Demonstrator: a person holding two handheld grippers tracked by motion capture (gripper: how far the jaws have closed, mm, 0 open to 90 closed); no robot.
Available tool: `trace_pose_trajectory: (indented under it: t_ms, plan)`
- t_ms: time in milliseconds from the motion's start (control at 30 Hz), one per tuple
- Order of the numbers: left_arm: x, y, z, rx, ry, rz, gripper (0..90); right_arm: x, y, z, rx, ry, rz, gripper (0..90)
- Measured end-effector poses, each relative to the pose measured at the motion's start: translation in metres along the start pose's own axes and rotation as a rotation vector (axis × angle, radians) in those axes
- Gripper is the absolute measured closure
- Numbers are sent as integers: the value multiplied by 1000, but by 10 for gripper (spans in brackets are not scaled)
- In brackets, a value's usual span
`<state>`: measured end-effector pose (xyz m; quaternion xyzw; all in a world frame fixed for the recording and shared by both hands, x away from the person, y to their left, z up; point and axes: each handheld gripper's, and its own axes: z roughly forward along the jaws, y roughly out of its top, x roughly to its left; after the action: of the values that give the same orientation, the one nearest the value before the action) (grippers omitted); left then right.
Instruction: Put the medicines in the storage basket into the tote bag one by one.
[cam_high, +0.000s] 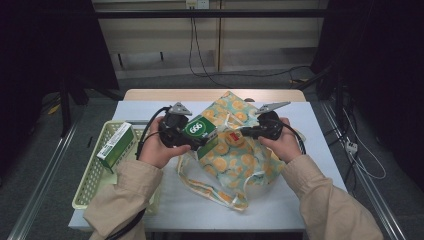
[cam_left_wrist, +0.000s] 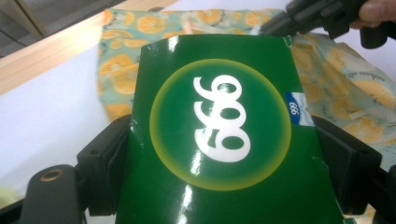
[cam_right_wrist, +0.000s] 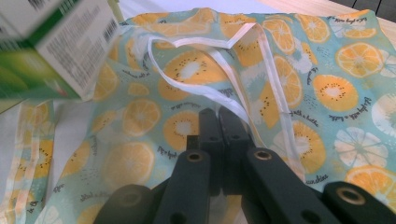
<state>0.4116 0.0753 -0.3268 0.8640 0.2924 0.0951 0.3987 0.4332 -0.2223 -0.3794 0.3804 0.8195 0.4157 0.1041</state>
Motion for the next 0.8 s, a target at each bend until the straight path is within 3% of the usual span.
trace_pose_trajectory:
  t_ms: [200,233,267,300,333,467,533,567,600,700,733,800]
  plan:
    - [-15,-2,24,9,-42,13,174,0,0,0,-1,-3,0,900]
    - [-19,-2,28,18,-16,15,174,0,0,1,-3,-4,2,900]
    - [-20,-3,32,16,-59,17,174,0,0,1,-5,-4,2,900]
    - [-24,-3,34,28,-30,23,174,0,0,0,-5,-3,1,900]
    - [-25,-4,38,29,-70,27,174,0,0,0,-5,-5,0,900]
    - [-34,-5,46,43,-100,46,174,-1,2,-1,-6,-16,-1,900]
    - [-38,-5,51,41,-105,49,174,-3,3,-2,-8,-20,5,900]
    - [-41,-5,54,54,-74,56,174,-3,4,-2,-8,-21,6,900]
    - [-41,-6,58,50,-107,54,174,-4,4,-3,-15,-18,10,900]
    - [-44,-8,70,49,-109,41,174,-3,7,-5,-22,-20,12,900]
    - [-46,-8,74,65,-74,46,174,-3,7,-6,-24,-19,10,900]
    - [-47,-9,83,68,-111,47,174,-3,8,-7,-25,-24,7,900]
